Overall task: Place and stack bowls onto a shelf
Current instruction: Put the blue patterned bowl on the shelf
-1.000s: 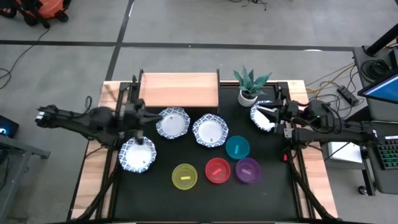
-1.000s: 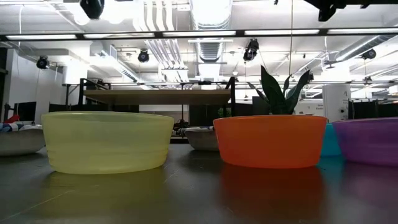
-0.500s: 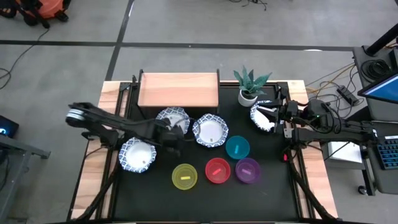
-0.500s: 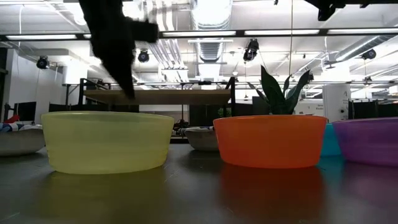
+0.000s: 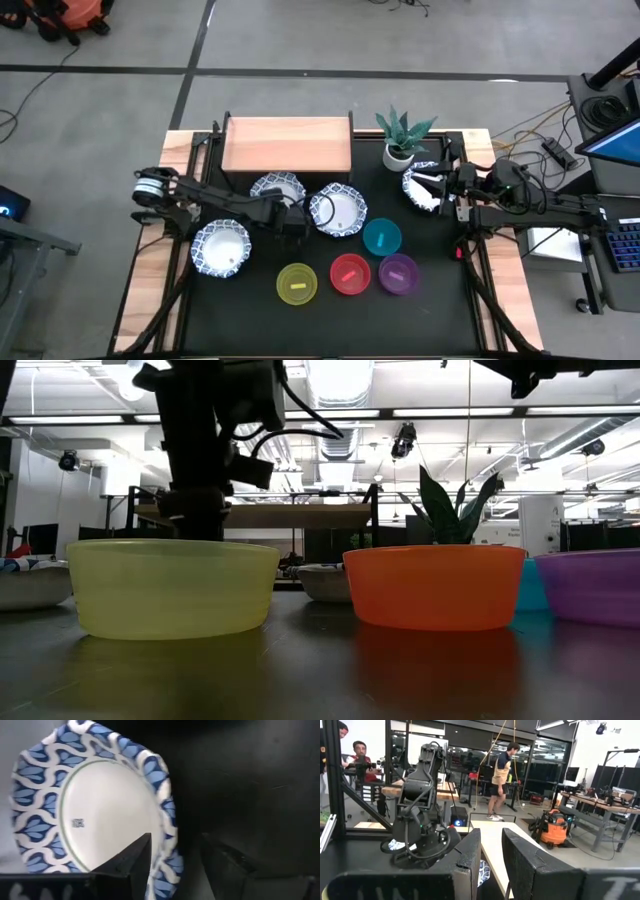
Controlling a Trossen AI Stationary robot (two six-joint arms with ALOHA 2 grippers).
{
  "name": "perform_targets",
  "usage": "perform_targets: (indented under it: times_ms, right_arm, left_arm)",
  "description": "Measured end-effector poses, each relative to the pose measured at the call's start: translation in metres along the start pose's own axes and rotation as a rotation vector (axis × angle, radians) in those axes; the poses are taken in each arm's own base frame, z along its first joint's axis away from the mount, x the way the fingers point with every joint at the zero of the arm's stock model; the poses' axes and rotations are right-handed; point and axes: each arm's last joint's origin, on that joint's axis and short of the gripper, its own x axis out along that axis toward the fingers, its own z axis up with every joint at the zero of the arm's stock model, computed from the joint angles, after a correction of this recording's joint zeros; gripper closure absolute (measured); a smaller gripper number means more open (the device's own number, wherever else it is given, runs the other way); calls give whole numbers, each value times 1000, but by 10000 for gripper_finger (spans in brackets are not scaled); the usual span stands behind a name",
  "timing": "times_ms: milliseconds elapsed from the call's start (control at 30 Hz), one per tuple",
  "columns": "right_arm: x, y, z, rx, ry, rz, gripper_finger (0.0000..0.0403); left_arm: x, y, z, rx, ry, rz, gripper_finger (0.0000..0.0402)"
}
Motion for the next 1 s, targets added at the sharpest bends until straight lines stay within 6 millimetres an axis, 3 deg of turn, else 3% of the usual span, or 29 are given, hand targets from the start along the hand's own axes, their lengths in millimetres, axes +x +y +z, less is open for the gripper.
perform_targets:
  times_ms: [333, 533, 800, 1000]
  right_arm:
    - [0, 0, -2, -2, 23, 4, 335]
    - [0, 0, -3, -3, 30, 5, 335]
    - [0, 0, -3, -2, 31, 5, 335]
    - [0, 0, -3, -2, 31, 5, 335]
  left_arm:
    - [12, -1, -4, -13, -18, -2, 266]
    - [15, -1, -7, -48, -8, -5, 303]
    - [15, -1, -7, -69, -8, -5, 390]
    - [14, -3, -7, -87, -2, -22, 399]
